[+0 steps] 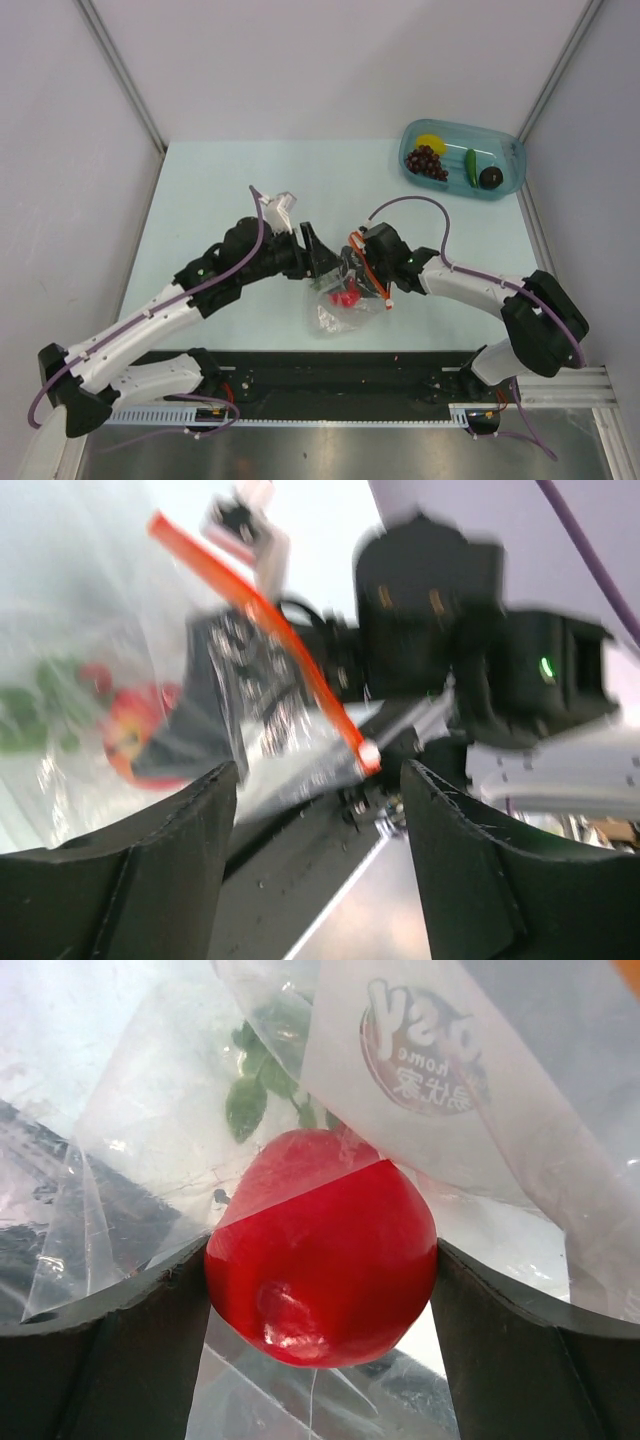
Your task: Open the zip-top bag and remove the fake food
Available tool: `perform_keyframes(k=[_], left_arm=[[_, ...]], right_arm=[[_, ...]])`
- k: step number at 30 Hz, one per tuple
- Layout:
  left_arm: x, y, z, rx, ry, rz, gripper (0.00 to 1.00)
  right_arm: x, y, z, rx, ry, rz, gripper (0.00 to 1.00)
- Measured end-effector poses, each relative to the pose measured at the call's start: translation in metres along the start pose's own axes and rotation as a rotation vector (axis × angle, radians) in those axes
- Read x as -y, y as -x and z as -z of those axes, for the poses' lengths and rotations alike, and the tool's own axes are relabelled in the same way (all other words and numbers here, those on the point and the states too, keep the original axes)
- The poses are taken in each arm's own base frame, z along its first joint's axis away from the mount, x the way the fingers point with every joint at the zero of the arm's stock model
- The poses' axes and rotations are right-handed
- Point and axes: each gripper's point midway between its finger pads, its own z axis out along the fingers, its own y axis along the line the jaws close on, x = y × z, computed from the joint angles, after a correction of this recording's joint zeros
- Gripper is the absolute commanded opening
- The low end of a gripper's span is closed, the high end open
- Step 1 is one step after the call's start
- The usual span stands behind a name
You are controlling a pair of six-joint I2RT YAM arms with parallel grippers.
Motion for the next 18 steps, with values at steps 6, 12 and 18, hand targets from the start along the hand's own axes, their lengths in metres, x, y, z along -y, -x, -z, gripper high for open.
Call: perform_keyframes(k=[6, 12, 18], left_arm=[[-0.016, 0.015, -0.027, 0.006, 0.14, -0.04, 0.65], [-0.037, 0.005, -0.039, -0.048, 0.224, -0.072, 0.72], [-0.026, 0.019, -0.049, -0.03, 0.216, -0.078, 0.74]], right_arm=[[-0.012, 0.01, 0.011, 0.092, -0.035, 0.009, 0.01], [-0.015, 0.01, 0.013, 0.134, -0.075, 0.027, 0.0], [-0.016, 0.001, 0.011, 0.143, -0.109, 0.063, 0.0]])
